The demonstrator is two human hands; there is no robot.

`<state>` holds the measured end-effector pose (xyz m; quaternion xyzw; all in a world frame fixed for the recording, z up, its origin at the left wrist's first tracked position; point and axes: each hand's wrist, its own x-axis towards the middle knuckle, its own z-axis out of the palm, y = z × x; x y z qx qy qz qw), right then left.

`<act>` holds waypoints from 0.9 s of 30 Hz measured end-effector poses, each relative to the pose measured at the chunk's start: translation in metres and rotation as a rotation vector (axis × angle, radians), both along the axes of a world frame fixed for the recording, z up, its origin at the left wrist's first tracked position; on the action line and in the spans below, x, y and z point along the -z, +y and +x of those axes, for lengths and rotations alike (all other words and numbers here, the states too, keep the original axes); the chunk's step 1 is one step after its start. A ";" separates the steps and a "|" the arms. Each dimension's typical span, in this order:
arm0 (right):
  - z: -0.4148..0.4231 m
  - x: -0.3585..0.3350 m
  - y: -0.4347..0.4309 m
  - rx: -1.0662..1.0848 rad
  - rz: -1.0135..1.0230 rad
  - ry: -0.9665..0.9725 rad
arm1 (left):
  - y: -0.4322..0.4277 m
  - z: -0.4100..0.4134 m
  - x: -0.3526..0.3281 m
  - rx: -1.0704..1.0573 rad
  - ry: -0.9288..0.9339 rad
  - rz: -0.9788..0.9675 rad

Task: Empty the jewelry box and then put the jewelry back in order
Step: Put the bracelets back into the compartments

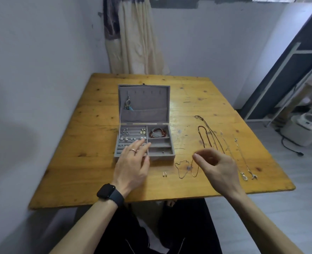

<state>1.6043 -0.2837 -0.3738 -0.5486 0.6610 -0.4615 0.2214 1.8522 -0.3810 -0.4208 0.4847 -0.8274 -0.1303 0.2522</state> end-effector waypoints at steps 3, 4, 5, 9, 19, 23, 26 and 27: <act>0.015 -0.012 -0.035 -0.022 0.011 -0.052 | -0.013 0.028 0.003 -0.158 0.010 0.045; 0.021 -0.014 -0.047 -0.025 0.022 -0.061 | -0.017 0.035 0.004 -0.197 -0.004 0.060; 0.027 -0.014 -0.058 -0.028 0.031 -0.071 | -0.020 0.040 0.006 -0.222 -0.021 0.066; 0.046 -0.010 -0.097 -0.017 0.057 -0.131 | -0.024 0.047 0.014 -0.234 -0.007 0.067; 0.071 0.011 -0.132 -0.024 0.237 -0.320 | -0.025 0.046 0.025 -0.266 -0.032 0.064; 0.063 0.015 -0.131 0.029 0.210 0.154 | -0.026 0.045 0.024 -0.259 -0.047 0.071; 0.059 0.013 -0.130 0.028 0.205 0.375 | -0.026 0.047 0.024 -0.260 -0.040 0.033; 0.058 0.013 -0.130 0.015 0.214 0.424 | -0.026 0.048 0.022 -0.261 -0.033 0.002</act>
